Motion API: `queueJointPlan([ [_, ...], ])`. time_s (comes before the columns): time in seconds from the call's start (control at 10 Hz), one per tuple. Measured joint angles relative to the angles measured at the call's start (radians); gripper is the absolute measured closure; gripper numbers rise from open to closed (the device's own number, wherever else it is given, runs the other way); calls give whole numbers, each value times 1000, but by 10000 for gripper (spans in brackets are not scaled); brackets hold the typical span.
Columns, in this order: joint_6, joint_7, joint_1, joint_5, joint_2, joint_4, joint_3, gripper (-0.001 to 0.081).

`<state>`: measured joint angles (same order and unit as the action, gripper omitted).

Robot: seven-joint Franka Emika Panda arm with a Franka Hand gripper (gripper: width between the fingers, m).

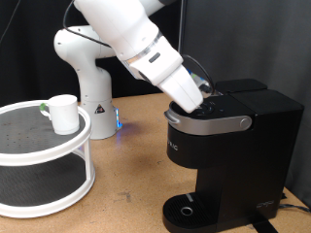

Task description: Make a cup of coffee with the keurig machine

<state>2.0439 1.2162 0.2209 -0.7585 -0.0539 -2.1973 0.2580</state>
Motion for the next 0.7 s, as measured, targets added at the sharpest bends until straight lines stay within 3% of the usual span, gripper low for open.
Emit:
queueJointPlan([
  [0.2, -65, 40, -3, -145, -6, 28, 14, 806],
  [0.5, -197, 18, -12, -167, -21, 98, 36, 806],
  [0.7, -145, 6, -12, -187, -22, 79, 31, 806],
])
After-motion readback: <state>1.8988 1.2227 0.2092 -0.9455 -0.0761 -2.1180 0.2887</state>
